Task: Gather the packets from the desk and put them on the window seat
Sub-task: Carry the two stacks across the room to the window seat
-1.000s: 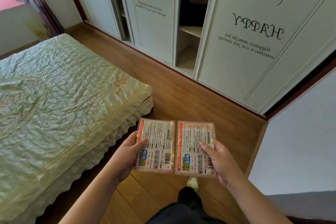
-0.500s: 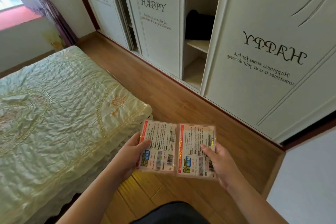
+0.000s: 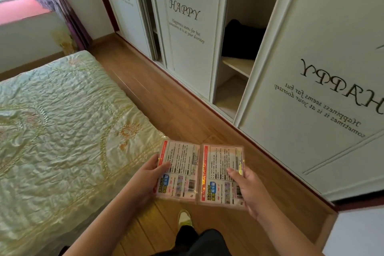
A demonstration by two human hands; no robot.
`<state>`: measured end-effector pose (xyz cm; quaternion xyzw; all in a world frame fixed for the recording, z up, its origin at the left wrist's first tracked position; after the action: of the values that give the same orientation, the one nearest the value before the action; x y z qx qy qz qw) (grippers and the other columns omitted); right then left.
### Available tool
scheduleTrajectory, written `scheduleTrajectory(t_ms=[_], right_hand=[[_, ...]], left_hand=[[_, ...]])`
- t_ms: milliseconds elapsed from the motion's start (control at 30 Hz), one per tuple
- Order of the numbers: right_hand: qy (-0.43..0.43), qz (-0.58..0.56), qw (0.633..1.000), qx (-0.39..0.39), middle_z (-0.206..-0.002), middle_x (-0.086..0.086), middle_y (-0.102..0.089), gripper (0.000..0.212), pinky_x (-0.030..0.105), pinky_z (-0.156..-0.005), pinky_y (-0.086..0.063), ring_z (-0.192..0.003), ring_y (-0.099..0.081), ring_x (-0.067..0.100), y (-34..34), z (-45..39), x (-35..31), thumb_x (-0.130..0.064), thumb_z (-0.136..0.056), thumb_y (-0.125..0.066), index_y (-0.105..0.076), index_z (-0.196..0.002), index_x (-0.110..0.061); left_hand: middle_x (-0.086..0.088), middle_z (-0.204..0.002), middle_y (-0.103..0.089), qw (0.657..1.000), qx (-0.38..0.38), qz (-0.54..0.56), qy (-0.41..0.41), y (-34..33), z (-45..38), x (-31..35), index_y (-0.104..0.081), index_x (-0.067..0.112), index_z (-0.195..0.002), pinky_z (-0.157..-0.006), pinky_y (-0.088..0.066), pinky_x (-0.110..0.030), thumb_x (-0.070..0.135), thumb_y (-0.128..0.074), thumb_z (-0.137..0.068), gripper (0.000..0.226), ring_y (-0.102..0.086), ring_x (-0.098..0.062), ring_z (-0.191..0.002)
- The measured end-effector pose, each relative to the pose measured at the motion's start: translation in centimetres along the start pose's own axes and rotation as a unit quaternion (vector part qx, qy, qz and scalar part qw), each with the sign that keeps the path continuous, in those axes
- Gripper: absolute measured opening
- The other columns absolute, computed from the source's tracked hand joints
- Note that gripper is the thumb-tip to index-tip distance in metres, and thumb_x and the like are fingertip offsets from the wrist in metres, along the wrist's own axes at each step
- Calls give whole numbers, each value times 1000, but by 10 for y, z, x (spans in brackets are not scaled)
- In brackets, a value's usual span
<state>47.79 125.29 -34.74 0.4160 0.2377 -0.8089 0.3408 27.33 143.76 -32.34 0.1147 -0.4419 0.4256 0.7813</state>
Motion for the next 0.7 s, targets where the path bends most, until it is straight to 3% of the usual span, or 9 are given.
scheduleTrajectory(t_ms=[100, 200, 533, 700], right_hand=[[-2, 6, 1000, -9, -98, 6, -83, 18, 35, -61, -65, -85, -81, 25, -8, -42, -32, -25, -98, -61, -67, -115, -19], [5, 20, 1000, -7, -98, 4, -83, 21, 38, -63, -65, -85, -81, 24, -14, -80, -61, -27, -98, -61, -65, -118, -21], [10, 42, 999, -10, -96, 2, -84, 21, 37, -64, -64, -83, -82, 23, 3, -193, -134, -28, -97, -61, -67, -116, -22], [17, 50, 998, -40, -96, -1, -84, 16, 36, -64, -64, -83, -81, 21, 25, -264, -179, -26, -99, -60, -68, -113, -25]], left_hand=[[-12, -99, -81, 1000, -3, -5, 3, 6, -38, 28, -56, 42, -104, -65, -66, -40, 17, -60, -97, 27, -78, -34, -88], [-14, -104, -80, 1000, 0, -9, -2, 15, -75, 57, -54, 37, -117, -72, -66, -47, 18, -61, -96, 29, -77, -37, -93], [-15, -108, -78, 999, -11, 29, -10, -6, -182, 132, -60, 29, -119, -71, -66, -44, 26, -68, -84, 36, -76, -38, -97], [-13, -105, -79, 999, 37, 30, -26, -32, -241, 160, -60, 27, -119, -73, -66, -46, 26, -67, -86, 33, -77, -36, -95]])
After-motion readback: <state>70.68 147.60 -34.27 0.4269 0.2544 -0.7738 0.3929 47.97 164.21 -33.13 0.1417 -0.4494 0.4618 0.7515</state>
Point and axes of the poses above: each hand's wrist, its own z-axis away from the middle knuckle, its own y-axis out of the back of the hand, x = y × z, the point moved 3 cm from there along -z, towards the middle knuckle
